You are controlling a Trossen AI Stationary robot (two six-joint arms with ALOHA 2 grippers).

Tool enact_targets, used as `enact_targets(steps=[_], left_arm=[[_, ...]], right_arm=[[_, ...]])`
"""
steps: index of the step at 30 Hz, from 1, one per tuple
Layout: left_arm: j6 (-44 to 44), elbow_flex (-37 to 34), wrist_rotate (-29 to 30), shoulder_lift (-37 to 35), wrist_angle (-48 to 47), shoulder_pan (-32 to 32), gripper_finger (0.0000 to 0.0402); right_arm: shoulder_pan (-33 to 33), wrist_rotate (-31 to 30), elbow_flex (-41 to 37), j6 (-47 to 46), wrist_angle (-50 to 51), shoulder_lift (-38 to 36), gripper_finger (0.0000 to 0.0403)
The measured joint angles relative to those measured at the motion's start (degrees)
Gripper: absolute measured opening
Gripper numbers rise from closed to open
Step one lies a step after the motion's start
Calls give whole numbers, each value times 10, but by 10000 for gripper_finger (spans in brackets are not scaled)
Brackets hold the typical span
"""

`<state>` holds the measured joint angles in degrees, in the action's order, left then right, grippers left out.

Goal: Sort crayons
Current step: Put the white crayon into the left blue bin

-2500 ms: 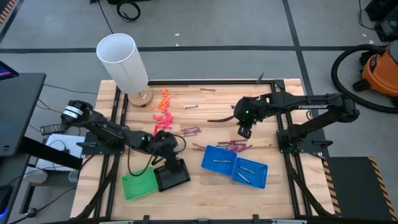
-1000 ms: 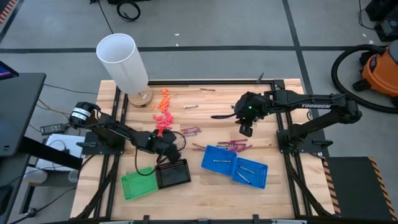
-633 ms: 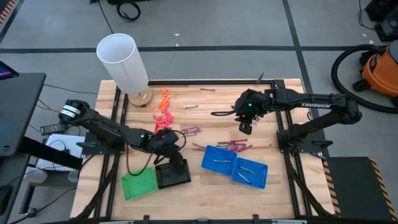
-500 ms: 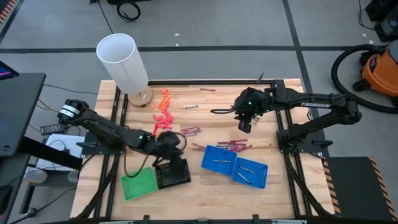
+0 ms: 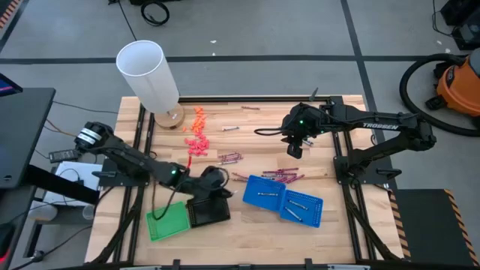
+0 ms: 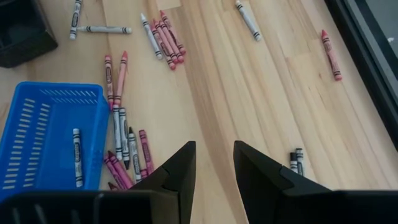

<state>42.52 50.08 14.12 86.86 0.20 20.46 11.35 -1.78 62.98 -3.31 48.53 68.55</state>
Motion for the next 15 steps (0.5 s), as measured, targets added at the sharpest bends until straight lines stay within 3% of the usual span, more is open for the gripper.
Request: enact_targets(steps=[9, 15], left_arm=[[-151, 148, -62, 151, 25, -94, 25], [-229, 270, -146, 265, 24, -125, 25]], right_arm=[[0, -1, 0, -12, 10, 0, 116], [0, -32, 0, -10, 23, -7, 116]])
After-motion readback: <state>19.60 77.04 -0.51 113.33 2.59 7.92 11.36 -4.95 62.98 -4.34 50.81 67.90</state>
